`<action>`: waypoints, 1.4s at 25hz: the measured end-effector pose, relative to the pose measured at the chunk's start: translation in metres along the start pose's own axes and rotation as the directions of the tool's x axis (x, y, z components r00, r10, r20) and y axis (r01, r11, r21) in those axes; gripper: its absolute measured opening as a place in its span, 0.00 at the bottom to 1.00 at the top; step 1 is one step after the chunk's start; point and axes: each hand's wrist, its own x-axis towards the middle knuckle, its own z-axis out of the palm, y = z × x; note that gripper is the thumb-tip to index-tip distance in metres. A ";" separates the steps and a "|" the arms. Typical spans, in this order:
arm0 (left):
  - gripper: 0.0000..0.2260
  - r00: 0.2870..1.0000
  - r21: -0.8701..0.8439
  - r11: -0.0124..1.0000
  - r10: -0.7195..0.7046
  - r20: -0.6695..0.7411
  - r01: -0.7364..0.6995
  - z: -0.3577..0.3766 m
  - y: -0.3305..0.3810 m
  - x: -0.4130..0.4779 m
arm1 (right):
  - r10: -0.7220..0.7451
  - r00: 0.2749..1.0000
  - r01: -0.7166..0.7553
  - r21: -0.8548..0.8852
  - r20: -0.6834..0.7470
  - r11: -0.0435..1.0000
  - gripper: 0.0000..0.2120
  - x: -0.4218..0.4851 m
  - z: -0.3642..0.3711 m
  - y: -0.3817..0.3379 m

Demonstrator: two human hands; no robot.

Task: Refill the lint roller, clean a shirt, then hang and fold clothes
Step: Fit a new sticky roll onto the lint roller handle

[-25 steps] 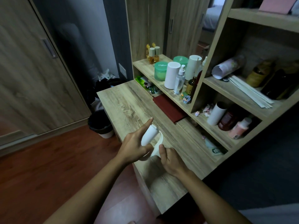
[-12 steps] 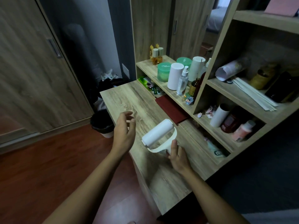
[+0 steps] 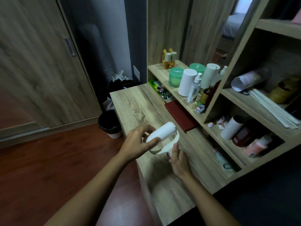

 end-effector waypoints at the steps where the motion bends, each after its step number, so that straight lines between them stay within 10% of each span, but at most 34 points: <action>1: 0.20 1.000 0.003 1.000 -0.003 -0.018 0.003 -0.006 -0.005 0.002 | -0.009 1.000 0.009 0.006 -0.005 1.000 0.42 0.006 0.009 -0.005; 6: 0.24 0.979 0.053 0.996 -0.055 -0.197 0.067 -0.071 -0.061 0.020 | -0.037 0.999 0.036 0.072 0.021 0.997 0.27 0.043 0.085 -0.050; 13: 0.18 0.924 0.042 0.985 -0.140 -0.356 0.166 -0.236 -0.199 0.055 | -0.020 1.000 0.016 0.205 0.017 0.979 0.37 0.113 0.268 -0.140; 18: 0.13 0.914 0.153 0.966 -0.138 -0.381 0.209 -0.343 -0.297 0.080 | -0.158 0.987 0.149 0.167 0.040 0.975 0.17 0.154 0.374 -0.216; 28: 0.17 0.961 0.489 0.860 -0.007 -0.278 0.148 -0.429 -0.437 0.250 | -0.205 0.978 0.200 0.162 0.019 0.966 0.20 0.339 0.489 -0.288; 35: 0.18 0.993 0.838 0.542 0.119 -0.007 -0.059 -0.468 -0.524 0.442 | -0.236 0.971 0.227 0.175 0.030 0.958 0.19 0.533 0.530 -0.353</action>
